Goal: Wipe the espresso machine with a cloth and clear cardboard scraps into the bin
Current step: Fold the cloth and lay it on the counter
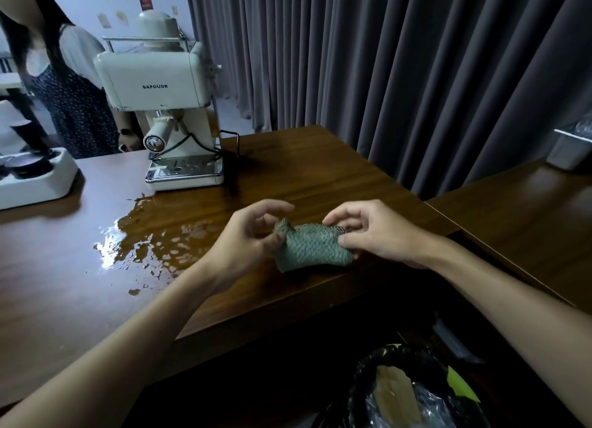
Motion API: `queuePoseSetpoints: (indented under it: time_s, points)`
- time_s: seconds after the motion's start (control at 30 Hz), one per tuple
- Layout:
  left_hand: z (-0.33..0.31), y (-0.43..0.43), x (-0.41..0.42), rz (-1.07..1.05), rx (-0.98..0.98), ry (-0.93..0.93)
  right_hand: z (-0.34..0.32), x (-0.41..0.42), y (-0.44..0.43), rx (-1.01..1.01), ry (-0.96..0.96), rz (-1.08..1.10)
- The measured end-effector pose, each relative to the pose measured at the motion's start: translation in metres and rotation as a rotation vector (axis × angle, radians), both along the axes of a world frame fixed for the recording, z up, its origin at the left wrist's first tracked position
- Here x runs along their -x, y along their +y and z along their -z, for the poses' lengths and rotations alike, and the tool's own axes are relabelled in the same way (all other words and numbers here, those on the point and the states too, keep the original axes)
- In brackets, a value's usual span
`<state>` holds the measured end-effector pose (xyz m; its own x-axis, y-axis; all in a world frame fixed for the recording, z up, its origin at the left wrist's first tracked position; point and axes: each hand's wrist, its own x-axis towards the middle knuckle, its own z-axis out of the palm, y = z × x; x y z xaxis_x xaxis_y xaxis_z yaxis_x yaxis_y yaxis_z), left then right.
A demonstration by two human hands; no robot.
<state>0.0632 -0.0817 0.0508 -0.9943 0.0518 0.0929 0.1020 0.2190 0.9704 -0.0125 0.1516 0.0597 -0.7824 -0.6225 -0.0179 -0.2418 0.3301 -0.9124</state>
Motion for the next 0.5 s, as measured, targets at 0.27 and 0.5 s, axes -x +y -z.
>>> queuePoseSetpoints:
  time_s: [0.27, 0.5]
  points:
    - [0.004, 0.001, 0.020, -0.195, 0.140, 0.032, 0.012, 0.020, -0.013, 0.017, 0.110, 0.222]
    - [0.032, 0.010, 0.036, -0.132, 0.718, 0.170, 0.040, 0.031, -0.015, -0.402, 0.401, 0.191]
